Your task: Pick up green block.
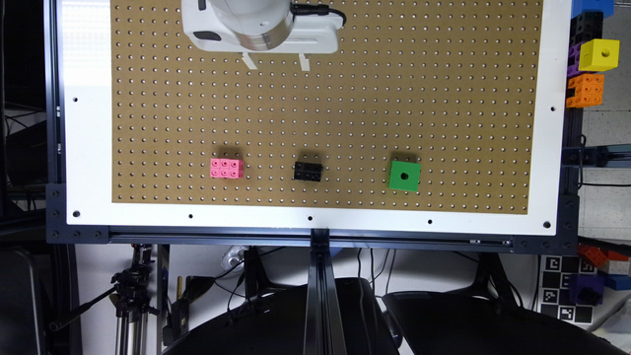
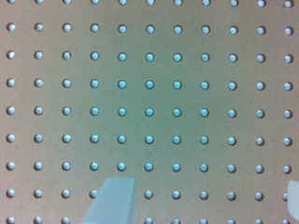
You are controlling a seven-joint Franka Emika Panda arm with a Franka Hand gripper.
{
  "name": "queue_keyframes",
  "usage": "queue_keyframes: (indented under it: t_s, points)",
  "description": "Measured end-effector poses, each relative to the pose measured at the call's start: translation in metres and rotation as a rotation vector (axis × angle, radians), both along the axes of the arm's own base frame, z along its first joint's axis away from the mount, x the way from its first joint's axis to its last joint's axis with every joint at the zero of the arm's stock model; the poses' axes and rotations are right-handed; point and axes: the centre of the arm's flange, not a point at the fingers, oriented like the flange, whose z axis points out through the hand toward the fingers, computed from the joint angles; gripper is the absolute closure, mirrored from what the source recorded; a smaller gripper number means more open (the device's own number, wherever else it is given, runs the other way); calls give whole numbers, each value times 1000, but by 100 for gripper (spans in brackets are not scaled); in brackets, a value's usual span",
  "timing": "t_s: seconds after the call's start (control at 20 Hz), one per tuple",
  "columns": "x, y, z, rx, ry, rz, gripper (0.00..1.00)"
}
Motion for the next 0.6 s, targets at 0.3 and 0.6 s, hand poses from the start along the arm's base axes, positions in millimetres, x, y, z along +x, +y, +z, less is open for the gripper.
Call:
queue_keyframes:
  t_s: [0.3, 0.6]
  points:
    - [7, 17, 4, 1, -11, 2, 0]
    - [33, 79, 9, 9, -33, 3, 0]
